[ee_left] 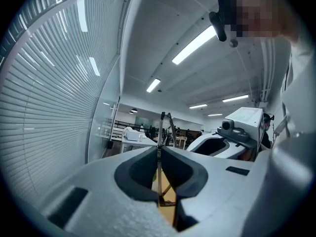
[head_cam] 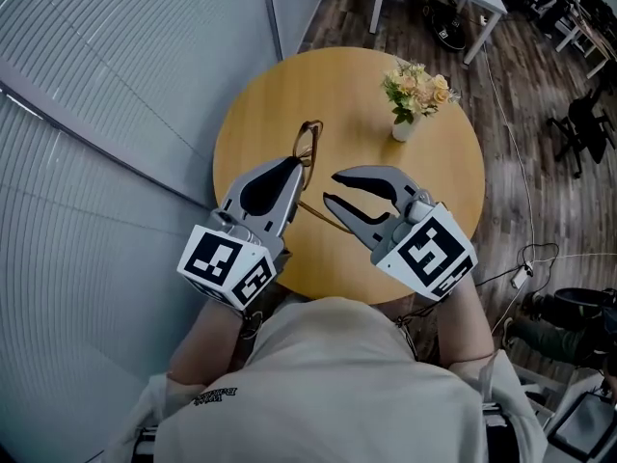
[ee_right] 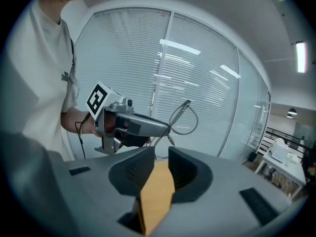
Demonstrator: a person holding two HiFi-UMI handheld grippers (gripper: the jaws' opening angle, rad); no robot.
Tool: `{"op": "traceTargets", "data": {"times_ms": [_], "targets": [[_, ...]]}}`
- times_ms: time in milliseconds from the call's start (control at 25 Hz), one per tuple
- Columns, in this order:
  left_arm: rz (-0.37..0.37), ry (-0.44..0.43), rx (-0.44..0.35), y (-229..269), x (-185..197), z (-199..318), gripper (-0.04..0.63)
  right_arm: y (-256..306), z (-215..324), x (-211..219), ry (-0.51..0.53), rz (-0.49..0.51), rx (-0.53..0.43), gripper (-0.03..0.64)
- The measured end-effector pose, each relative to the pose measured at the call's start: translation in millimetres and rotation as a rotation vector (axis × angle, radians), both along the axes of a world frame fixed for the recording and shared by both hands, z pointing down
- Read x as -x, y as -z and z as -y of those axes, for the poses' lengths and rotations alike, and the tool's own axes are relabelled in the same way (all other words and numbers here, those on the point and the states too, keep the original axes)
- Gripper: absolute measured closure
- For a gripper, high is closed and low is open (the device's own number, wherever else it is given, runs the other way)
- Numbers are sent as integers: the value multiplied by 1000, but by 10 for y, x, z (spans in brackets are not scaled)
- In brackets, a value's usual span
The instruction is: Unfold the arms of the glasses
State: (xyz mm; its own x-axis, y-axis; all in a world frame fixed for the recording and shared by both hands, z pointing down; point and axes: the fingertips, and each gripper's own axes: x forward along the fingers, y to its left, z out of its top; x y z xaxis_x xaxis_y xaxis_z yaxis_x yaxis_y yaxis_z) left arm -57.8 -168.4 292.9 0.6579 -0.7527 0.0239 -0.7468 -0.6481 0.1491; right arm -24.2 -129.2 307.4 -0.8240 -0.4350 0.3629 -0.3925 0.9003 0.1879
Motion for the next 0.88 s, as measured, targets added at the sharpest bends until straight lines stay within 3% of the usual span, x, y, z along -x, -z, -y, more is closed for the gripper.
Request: {"op": "traceTargets", "data": {"times_ms": [320, 680, 880], "targets": [[62, -20, -18, -66, -24, -54, 555, -280, 13, 186, 54, -102, 30, 528], [135, -64, -35, -131, -186, -138, 557, -387, -37, 315, 108, -145, 62, 545], [170, -12, -66, -152, -116, -118, 557, -468, -49, 260, 101, -151, 108, 572]]}}
